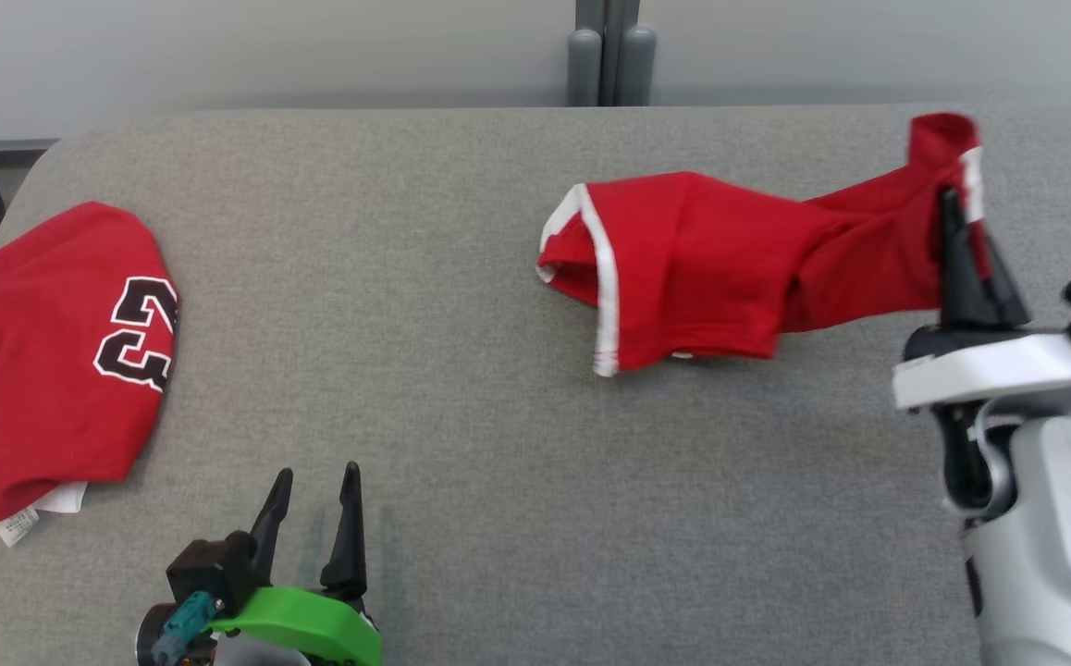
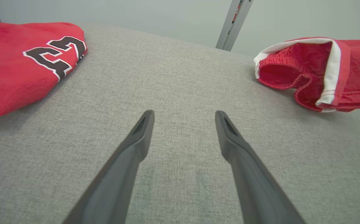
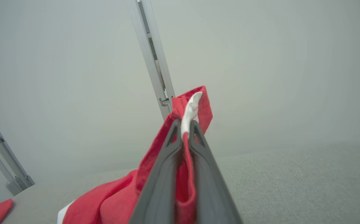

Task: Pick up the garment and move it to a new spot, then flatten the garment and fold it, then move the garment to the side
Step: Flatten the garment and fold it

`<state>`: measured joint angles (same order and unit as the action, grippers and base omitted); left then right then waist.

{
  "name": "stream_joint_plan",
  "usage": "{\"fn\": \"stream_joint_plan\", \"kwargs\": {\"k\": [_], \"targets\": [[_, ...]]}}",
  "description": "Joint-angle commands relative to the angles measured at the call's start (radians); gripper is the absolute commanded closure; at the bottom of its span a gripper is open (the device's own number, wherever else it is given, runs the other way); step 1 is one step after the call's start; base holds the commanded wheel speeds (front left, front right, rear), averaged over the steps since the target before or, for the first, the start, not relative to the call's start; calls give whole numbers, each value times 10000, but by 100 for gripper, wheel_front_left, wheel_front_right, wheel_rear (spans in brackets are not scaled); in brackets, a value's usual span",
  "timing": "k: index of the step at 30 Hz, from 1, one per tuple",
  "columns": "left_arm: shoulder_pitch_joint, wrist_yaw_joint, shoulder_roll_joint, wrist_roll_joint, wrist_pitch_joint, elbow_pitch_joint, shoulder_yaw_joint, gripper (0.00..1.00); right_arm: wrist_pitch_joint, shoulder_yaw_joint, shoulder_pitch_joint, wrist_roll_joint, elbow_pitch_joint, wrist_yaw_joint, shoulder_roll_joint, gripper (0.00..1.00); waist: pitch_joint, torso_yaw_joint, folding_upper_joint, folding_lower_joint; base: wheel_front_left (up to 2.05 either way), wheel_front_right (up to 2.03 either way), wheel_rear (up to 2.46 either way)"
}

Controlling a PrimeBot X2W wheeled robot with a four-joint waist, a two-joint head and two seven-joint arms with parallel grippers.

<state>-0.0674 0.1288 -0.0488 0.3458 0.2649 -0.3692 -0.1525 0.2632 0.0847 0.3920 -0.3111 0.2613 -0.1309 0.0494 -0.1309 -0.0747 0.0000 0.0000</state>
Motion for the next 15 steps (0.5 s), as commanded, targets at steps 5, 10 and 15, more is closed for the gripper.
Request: {"fn": "stream_joint_plan", "kwargs": {"k": [5, 10, 15], "targets": [[198, 27, -35, -39, -8, -53, -69, 0, 24, 2054, 1209, 319, -1072, 3, 313, 100, 175, 120, 0, 0, 0, 0, 0], [287, 27, -36, -29, -8, -138, -157, 0, 17, 2026, 1364, 874, -1751, 2, 208, 100, 244, 52, 0, 0, 0, 0, 0], [251, 27, -36, -14, -8, -209, -246, 0, 17, -283, 563, 981, -953, 2, 75, 100, 207, -98, 0, 0, 0, 0, 0]]}}
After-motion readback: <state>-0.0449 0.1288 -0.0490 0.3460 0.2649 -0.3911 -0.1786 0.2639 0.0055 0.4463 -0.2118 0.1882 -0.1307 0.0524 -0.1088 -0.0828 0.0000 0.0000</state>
